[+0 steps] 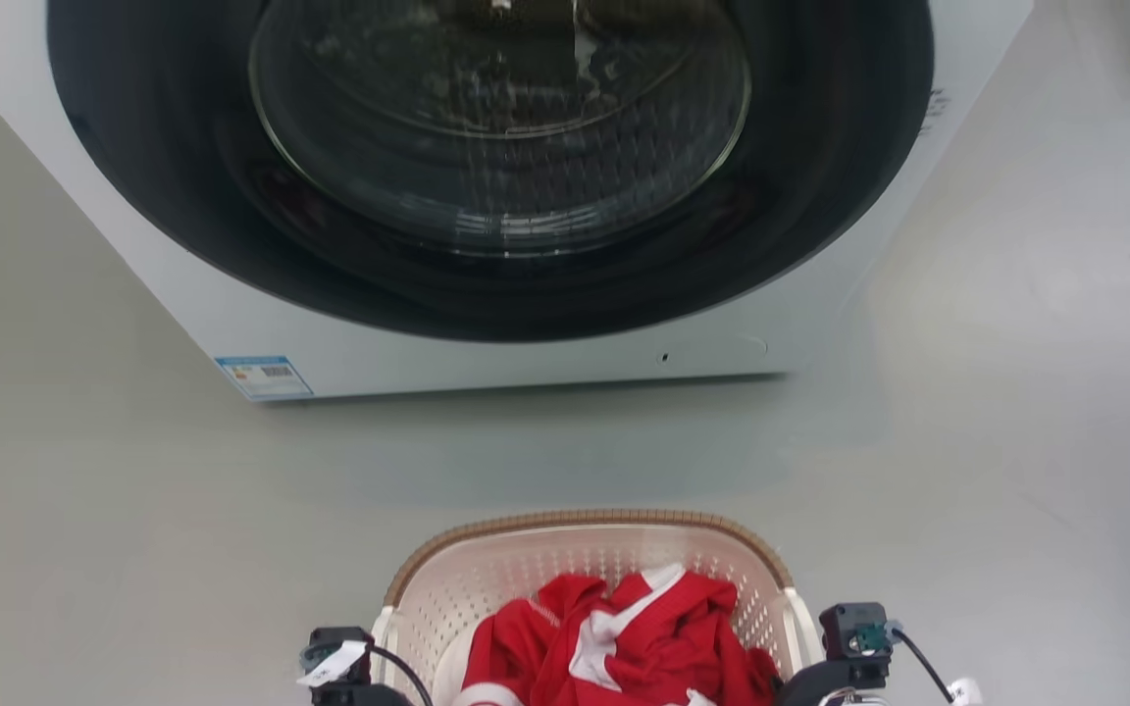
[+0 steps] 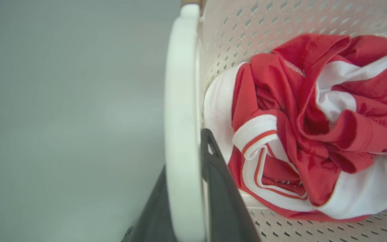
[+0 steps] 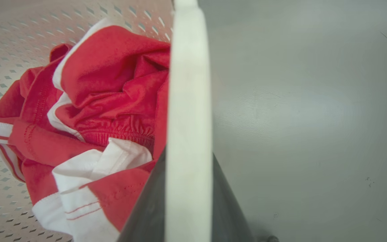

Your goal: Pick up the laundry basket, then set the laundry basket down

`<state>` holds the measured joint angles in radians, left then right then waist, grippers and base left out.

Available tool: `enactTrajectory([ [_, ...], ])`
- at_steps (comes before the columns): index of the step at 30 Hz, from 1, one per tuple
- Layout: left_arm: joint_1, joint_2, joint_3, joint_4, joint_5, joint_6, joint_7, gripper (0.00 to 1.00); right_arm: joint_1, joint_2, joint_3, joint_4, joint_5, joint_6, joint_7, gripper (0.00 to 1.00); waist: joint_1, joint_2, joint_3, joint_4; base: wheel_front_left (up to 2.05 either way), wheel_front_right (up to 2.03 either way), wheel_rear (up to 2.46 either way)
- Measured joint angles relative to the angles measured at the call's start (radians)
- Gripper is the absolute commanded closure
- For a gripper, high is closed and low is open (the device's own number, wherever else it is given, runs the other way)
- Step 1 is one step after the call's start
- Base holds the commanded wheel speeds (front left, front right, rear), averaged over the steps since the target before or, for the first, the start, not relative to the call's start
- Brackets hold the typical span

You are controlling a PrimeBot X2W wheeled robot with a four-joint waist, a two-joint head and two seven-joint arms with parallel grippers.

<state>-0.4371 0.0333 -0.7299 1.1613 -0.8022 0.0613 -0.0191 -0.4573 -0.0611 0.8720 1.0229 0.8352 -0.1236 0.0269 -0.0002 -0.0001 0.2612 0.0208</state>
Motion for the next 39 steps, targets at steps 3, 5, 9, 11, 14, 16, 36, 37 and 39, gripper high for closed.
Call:
enactTrajectory([
  [3,0.019,0.001,-0.006,0.007,-0.007,0.000,0.010,1.00,0.019,0.000,0.016,-0.006,0.014,-0.001,0.018,1.00,0.0000,0.0000,-0.033,-0.003,0.00,0.00,0.00],
  [5,0.032,0.001,-0.012,0.013,-0.011,-0.001,0.017,1.00,0.030,0.000,0.028,-0.007,0.030,-0.001,0.028,1.00,0.0001,0.0000,-0.054,-0.005,0.00,0.00,0.00],
  [9,0.060,0.002,-0.019,0.021,-0.017,-0.009,0.028,1.00,0.056,0.000,0.049,-0.013,0.052,-0.008,0.044,1.00,0.0001,0.0000,-0.097,-0.008,0.00,0.00,0.00],
  [11,0.073,0.002,-0.021,0.022,-0.021,-0.009,0.035,1.00,0.065,0.000,0.059,-0.013,0.062,-0.009,0.053,1.00,0.0001,0.0000,-0.118,-0.010,0.00,0.00,0.00],
  [14,0.088,0.003,-0.022,0.025,-0.026,-0.009,0.042,1.00,0.077,0.000,0.070,-0.015,0.074,-0.009,0.061,1.00,0.0001,0.0000,-0.149,-0.012,0.00,0.00,0.00],
  [16,0.099,0.003,-0.025,0.026,-0.031,-0.009,0.045,1.00,0.086,0.000,0.078,-0.016,0.083,-0.009,0.068,1.00,0.0000,0.0000,-0.169,-0.014,0.00,0.00,0.00],
  [36,0.123,0.006,-0.048,0.026,-0.059,-0.008,0.062,1.00,0.105,-0.001,0.125,-0.011,0.145,-0.010,0.077,1.00,0.0002,0.0001,-0.247,-0.017,0.00,0.00,0.00],
  [37,0.123,0.006,-0.049,0.026,-0.059,-0.008,0.062,1.00,0.105,-0.001,0.127,-0.011,0.149,-0.010,0.077,1.00,0.0002,0.0001,-0.247,-0.017,0.00,0.00,0.00],
  [39,0.123,0.006,-0.050,0.026,-0.059,-0.008,0.062,1.00,0.105,-0.001,0.132,-0.010,0.158,-0.010,0.077,1.00,0.0002,0.0001,-0.249,-0.017,0.00,0.00,0.00],
])
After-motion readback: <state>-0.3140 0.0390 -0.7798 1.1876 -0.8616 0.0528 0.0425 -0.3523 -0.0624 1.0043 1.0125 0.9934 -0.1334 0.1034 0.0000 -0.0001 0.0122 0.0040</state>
